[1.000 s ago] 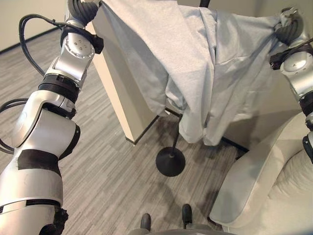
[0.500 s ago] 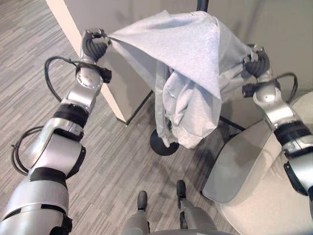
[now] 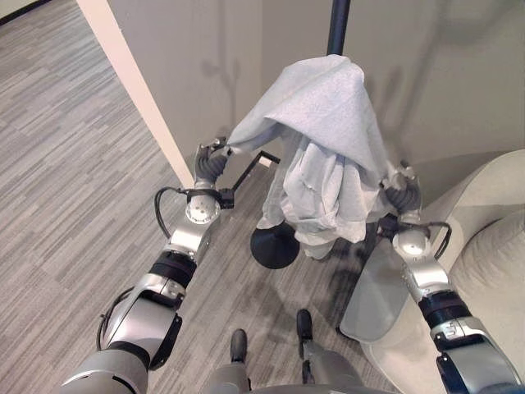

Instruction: Hang the clothes on the sofa on the clothes rack.

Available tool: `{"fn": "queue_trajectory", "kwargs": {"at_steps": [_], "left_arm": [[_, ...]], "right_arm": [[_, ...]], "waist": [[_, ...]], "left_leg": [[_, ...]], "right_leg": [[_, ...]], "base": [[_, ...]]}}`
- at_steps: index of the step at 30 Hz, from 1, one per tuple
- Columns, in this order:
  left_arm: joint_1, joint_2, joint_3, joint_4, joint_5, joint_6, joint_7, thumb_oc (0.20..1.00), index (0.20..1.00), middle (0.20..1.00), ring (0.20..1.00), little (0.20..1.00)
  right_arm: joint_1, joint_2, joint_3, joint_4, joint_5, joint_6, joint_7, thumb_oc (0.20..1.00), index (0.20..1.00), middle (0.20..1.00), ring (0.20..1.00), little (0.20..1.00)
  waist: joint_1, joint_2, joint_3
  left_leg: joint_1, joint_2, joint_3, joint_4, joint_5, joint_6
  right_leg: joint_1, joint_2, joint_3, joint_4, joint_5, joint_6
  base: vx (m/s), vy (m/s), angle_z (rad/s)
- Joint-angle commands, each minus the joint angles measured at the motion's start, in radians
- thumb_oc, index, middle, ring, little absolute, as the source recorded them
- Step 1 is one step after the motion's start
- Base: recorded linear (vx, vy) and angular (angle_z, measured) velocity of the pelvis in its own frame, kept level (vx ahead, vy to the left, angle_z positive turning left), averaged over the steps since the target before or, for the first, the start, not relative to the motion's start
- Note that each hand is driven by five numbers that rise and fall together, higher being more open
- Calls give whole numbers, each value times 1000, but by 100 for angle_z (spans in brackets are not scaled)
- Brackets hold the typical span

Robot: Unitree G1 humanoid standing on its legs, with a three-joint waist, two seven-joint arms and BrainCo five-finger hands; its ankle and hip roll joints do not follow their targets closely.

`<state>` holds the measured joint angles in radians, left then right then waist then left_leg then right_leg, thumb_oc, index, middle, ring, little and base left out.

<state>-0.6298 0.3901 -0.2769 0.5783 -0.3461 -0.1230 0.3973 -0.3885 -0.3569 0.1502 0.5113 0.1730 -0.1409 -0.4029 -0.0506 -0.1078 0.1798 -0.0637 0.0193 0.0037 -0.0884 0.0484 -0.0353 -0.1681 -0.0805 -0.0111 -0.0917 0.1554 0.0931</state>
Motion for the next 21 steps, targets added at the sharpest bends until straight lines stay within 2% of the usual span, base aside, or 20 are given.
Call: {"fn": "queue_trajectory", "kwargs": {"at_steps": [1, 18, 21], "left_arm": [[-43, 56, 47, 58, -6, -28, -12, 1000, 1000, 1000, 1000, 1000], [72, 69, 122, -37, 20, -34, -32, 1000, 1000, 1000, 1000, 1000], [193, 70, 178, -94, 28, -33, -74, 1000, 1000, 1000, 1000, 1000]], "right_arm": [[-17, -43, -4, 19, 7, -40, 26, 1000, 1000, 1000, 1000, 1000], [84, -61, -69, 23, -8, -20, 53, 1000, 1000, 1000, 1000, 1000], [184, -57, -91, 34, -5, -12, 118, 1000, 1000, 1000, 1000, 1000]], "waist": [[6, 12, -20], [11, 11, -29], [11, 14, -36]], "left_leg": [[1, 10, 11, 1, -70, -13], [28, 7, 21, 1, -84, -11], [42, 6, 25, 1, -90, -10]], "right_leg": [[76, -69, -33, 4, -81, 103], [102, -78, -45, 4, -83, 107], [115, -82, -47, 4, -85, 107]], "base": [[0, 0, 0], [0, 0, 0], [0, 0, 0]]}}
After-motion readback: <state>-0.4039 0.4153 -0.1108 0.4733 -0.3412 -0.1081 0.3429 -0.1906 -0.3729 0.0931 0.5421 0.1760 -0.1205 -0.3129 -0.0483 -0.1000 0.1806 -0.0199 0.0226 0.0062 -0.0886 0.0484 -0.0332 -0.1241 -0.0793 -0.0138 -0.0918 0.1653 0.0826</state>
